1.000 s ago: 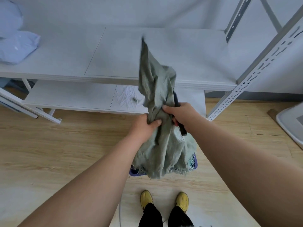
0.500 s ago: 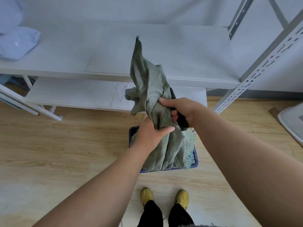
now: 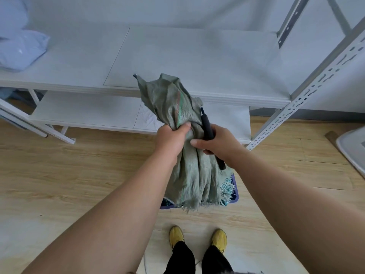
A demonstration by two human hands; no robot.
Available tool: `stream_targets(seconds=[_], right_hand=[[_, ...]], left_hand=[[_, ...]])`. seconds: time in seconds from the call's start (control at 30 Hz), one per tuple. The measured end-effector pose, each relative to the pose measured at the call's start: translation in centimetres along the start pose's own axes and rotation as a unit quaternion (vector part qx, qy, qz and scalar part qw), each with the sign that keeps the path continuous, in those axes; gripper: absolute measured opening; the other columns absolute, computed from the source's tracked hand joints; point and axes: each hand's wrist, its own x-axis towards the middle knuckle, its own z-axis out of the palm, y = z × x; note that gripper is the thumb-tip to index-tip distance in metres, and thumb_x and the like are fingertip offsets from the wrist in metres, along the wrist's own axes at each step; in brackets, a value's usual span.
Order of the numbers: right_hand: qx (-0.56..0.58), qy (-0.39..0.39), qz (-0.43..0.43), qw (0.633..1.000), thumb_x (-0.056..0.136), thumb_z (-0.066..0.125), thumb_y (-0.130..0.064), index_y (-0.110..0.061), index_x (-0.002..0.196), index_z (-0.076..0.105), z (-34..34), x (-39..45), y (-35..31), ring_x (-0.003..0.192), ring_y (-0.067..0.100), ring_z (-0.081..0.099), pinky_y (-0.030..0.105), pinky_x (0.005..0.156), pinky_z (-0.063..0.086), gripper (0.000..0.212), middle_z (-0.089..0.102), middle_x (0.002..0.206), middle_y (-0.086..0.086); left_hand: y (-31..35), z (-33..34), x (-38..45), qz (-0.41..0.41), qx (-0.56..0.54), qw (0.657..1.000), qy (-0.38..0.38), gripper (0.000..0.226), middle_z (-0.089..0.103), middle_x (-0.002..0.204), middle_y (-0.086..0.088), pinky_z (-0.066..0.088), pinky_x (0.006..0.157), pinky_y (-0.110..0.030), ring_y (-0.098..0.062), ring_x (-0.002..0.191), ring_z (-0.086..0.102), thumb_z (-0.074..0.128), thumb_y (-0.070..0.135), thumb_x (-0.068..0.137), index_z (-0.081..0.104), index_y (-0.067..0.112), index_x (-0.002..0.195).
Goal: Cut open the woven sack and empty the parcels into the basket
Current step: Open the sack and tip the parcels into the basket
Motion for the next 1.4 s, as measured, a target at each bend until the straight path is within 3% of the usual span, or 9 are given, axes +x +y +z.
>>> stream_targets(seconds=[0.17, 0.47, 0.6, 0.73, 0.87, 1.0, 1.1, 1.27, 1.4], right_hand=[[-0.045, 0.092, -0.060, 0.993, 0.069, 0.083, -0.034, -0.026, 0.073, 0.057, 0.6, 0.3, -0.5, 0.051, 0.006, 0.053, 0.024, 0.052, 0.043, 0.027, 0.055, 0.057, -0.011], [-0.051, 0.129, -0.125, 0.982, 0.076, 0.078, -0.030, -0.026, 0.068, 0.052, 0.4, 0.6, -2.1, 0.053, 0.012, 0.047, 0.025, 0.053, 0.037, 0.027, 0.048, 0.054, -0.010], [-0.053, 0.096, -0.117, 0.987, 0.078, 0.077, -0.026, -0.013, 0.076, 0.059, 0.2, 0.6, -2.7, 0.062, 0.018, 0.051, 0.035, 0.063, 0.044, 0.022, 0.054, 0.063, 0.000], [-0.014, 0.111, -0.151, 0.982, 0.075, 0.076, -0.033, -0.009, 0.085, 0.062, 0.2, 0.6, -3.6, 0.062, 0.024, 0.055, 0.038, 0.062, 0.049, 0.030, 0.059, 0.067, 0.009], [-0.031, 0.094, -0.130, 0.987, 0.079, 0.075, -0.027, -0.014, 0.086, 0.063, 0.2, 0.6, -3.5, 0.063, 0.015, 0.054, 0.033, 0.062, 0.045, 0.020, 0.057, 0.065, -0.004], [-0.001, 0.092, -0.158, 0.983, 0.078, 0.075, -0.029, -0.009, 0.088, 0.063, 0.2, 0.6, -3.8, 0.065, 0.016, 0.055, 0.040, 0.065, 0.051, 0.026, 0.058, 0.068, 0.000], [-0.007, 0.082, -0.124, 0.989, 0.080, 0.075, -0.024, -0.012, 0.079, 0.060, -0.1, 0.9, -3.8, 0.063, 0.016, 0.052, 0.042, 0.066, 0.049, 0.020, 0.056, 0.065, -0.002], [0.042, 0.081, -0.095, 0.991, 0.082, 0.074, -0.021, -0.018, 0.070, 0.057, -1.5, 1.4, -3.6, 0.043, 0.004, 0.049, 0.019, 0.047, 0.042, 0.021, 0.054, 0.049, -0.013], [0.077, 0.004, -0.027, 0.997, 0.084, 0.072, -0.018, -0.012, 0.072, 0.057, -1.6, 1.5, -4.1, 0.041, 0.007, 0.041, 0.019, 0.042, 0.040, 0.019, 0.048, 0.049, -0.004]], left_hand=[[1.9, 0.2, -0.5, 0.027, -0.033, 0.998, -0.049, 0.032, 0.073, 0.100, 0.004, 0.055, 0.086, -0.040, -0.017, 0.094, 0.069, 0.072, 0.037, 0.078, 0.070, 0.020, 0.106], [3.5, -0.4, -0.5, 0.111, -0.048, 0.990, -0.077, 0.015, 0.074, 0.084, 0.015, 0.046, 0.054, -0.011, 0.005, 0.068, 0.066, 0.072, 0.033, 0.081, 0.073, 0.025, 0.094], [3.6, -0.3, -1.0, 0.100, -0.049, 0.991, -0.068, 0.022, 0.073, 0.083, 0.012, 0.044, 0.052, -0.012, 0.005, 0.064, 0.064, 0.071, 0.030, 0.083, 0.072, 0.018, 0.102], [4.9, -0.5, -0.9, 0.129, -0.072, 0.988, -0.055, 0.024, 0.075, 0.091, 0.009, 0.048, 0.058, -0.014, -0.004, 0.079, 0.069, 0.073, 0.038, 0.079, 0.071, 0.023, 0.098], [4.6, -0.2, -1.4, 0.108, -0.061, 0.991, -0.045, 0.028, 0.074, 0.094, 0.005, 0.048, 0.067, -0.023, -0.011, 0.086, 0.069, 0.072, 0.033, 0.082, 0.070, 0.016, 0.105], [5.0, -0.6, -1.2, 0.133, -0.083, 0.986, -0.048, 0.032, 0.075, 0.096, 0.010, 0.054, 0.071, -0.022, -0.005, 0.087, 0.070, 0.073, 0.039, 0.077, 0.070, 0.022, 0.104], [4.2, -0.4, -1.3, 0.120, -0.052, 0.990, -0.060, 0.036, 0.072, 0.100, 0.012, 0.050, 0.073, -0.024, -0.003, 0.088, 0.068, 0.073, 0.041, 0.076, 0.066, 0.024, 0.107], [0.7, -1.8, -0.8, 0.150, 0.112, 0.980, -0.060, 0.066, 0.048, 0.126, 0.013, 0.050, 0.072, -0.016, 0.000, 0.087, 0.061, 0.077, 0.049, 0.071, 0.050, 0.032, 0.129], [-2.6, -1.6, -0.8, 0.110, 0.192, 0.964, -0.151, 0.062, 0.057, 0.123, 0.001, 0.054, 0.089, -0.035, -0.012, 0.099, 0.063, 0.081, 0.036, 0.071, 0.055, 0.021, 0.125]])
